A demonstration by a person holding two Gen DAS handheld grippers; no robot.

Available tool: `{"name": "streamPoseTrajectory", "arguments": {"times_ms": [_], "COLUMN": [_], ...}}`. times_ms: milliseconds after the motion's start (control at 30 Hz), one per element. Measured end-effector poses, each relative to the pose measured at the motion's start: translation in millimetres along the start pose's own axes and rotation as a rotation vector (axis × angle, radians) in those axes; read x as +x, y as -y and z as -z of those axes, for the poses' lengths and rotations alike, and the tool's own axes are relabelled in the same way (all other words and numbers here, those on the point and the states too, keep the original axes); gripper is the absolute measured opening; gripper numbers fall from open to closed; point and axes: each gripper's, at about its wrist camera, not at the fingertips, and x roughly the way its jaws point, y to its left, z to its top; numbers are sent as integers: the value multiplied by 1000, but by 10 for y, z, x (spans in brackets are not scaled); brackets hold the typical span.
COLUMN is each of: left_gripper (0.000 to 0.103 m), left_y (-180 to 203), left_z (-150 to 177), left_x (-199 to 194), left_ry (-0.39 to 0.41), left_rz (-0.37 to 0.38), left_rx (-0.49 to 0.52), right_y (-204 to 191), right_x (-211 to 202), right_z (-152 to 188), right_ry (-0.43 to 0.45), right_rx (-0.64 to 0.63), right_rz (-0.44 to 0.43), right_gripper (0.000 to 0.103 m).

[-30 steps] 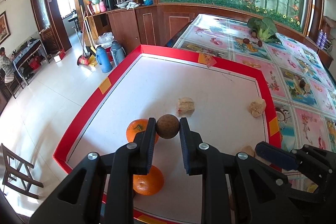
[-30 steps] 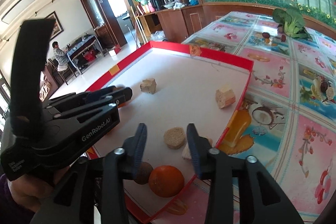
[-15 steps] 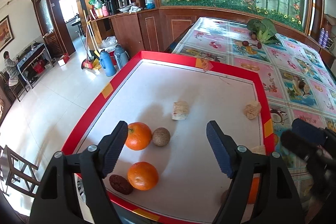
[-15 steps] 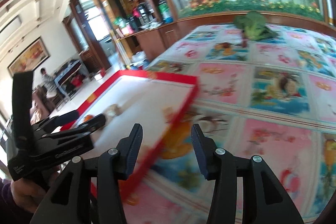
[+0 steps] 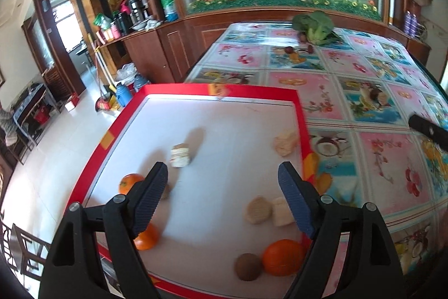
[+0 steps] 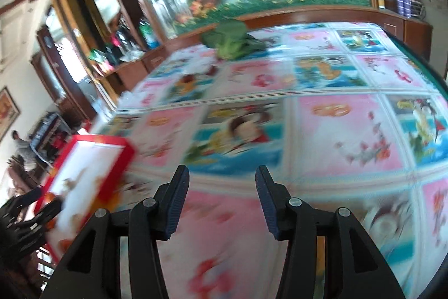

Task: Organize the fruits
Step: 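Move both open tools back over the tablecloth toward the remaining items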

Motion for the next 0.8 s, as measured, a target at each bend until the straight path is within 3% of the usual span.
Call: {"name": "streamPoseTrajectory", "arguments": {"times_ms": [167, 467, 567, 700, 800], "left_gripper": [82, 82, 82, 82, 82], "left_y": [233, 584, 731, 919, 1065], "left_z": [-41, -185, -266, -399, -524], "left_x": [-54, -96, -78, -23, 47], "left_ry": [1, -7, -7, 3, 9], "left_rz": [36, 89, 105, 118, 125], "left_rx": [47, 116, 137, 168, 190], "right_y": [112, 127, 154, 148, 313], "right_x": [306, 572, 607, 573, 552], "right_z": [-180, -280, -297, -307, -365], "right_ry": [-38, -99, -110, -127, -164], "right_rx": [-2, 17, 19, -29, 28], "right_rz": [14, -48, -72, -49, -52], "right_gripper": [43, 35, 24, 24, 24]}}
